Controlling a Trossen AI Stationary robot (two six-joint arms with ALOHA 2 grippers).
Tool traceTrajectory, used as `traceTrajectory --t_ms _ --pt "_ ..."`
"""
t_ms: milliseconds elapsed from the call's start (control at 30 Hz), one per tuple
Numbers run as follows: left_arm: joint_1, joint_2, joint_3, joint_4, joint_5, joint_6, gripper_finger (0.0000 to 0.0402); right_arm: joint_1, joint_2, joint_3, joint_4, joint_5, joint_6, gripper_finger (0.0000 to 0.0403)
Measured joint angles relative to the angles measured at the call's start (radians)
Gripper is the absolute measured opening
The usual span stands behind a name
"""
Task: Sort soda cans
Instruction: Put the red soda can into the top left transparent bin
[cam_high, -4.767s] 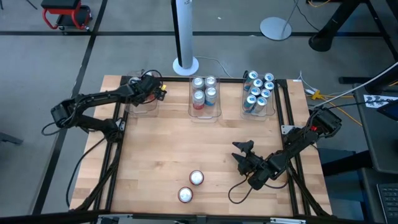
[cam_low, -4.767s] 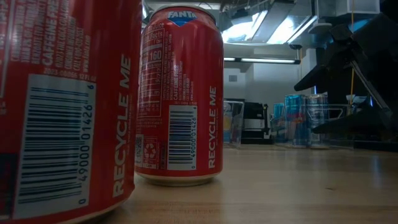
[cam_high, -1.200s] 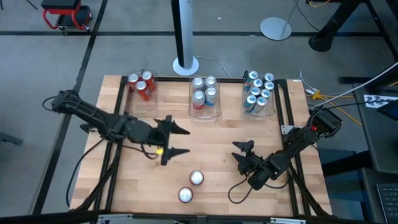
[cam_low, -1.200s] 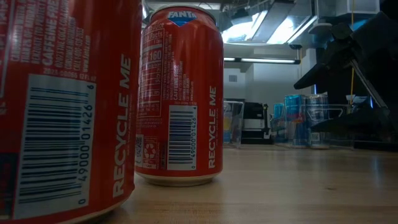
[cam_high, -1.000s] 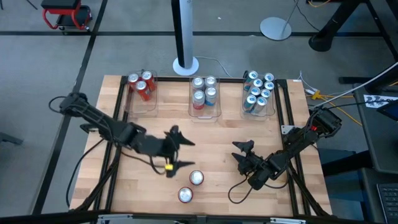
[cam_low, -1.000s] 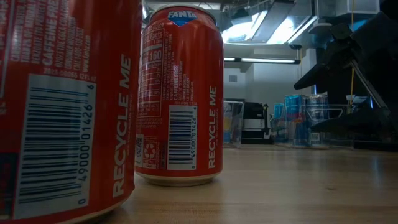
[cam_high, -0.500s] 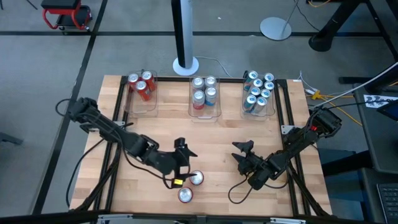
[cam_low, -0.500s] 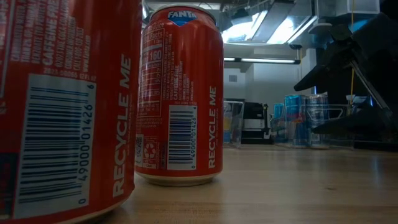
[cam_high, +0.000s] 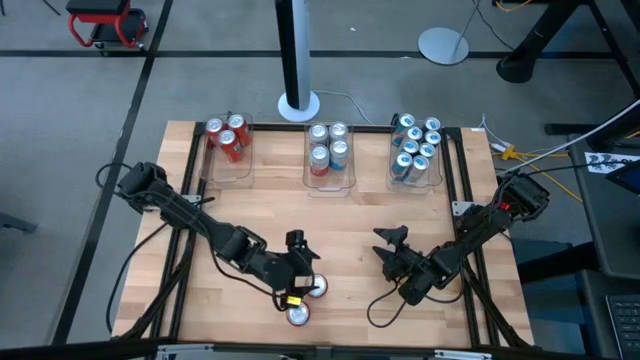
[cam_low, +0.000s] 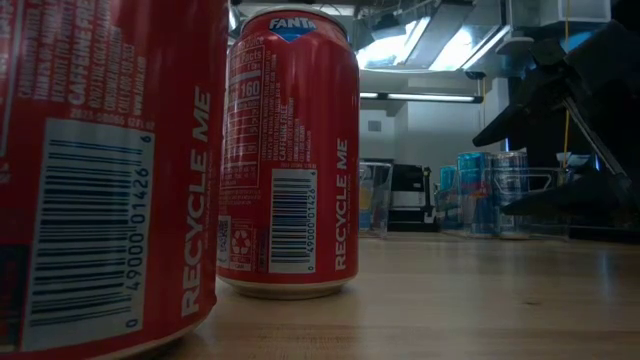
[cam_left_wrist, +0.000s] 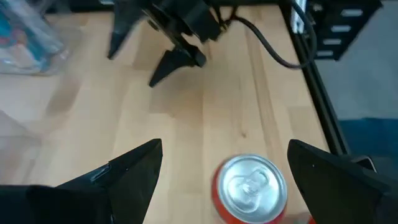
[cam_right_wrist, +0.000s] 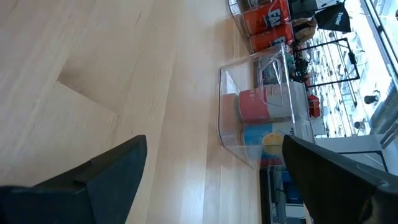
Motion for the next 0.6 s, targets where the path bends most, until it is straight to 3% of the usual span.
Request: traceTrajectory --t_ms 167,600 --pt "-0.002 0.053 0.0 -0.001 0.06 0.004 0.0335 0.0 0.0 0.0 0.0 -0.003 0.0 0.0374" --pt "0.0 0.11 0.0 -0.003 0.07 -0.011 0.0335 0.0 0.0 0.0 0.0 -0.003 0.0 0.0374"
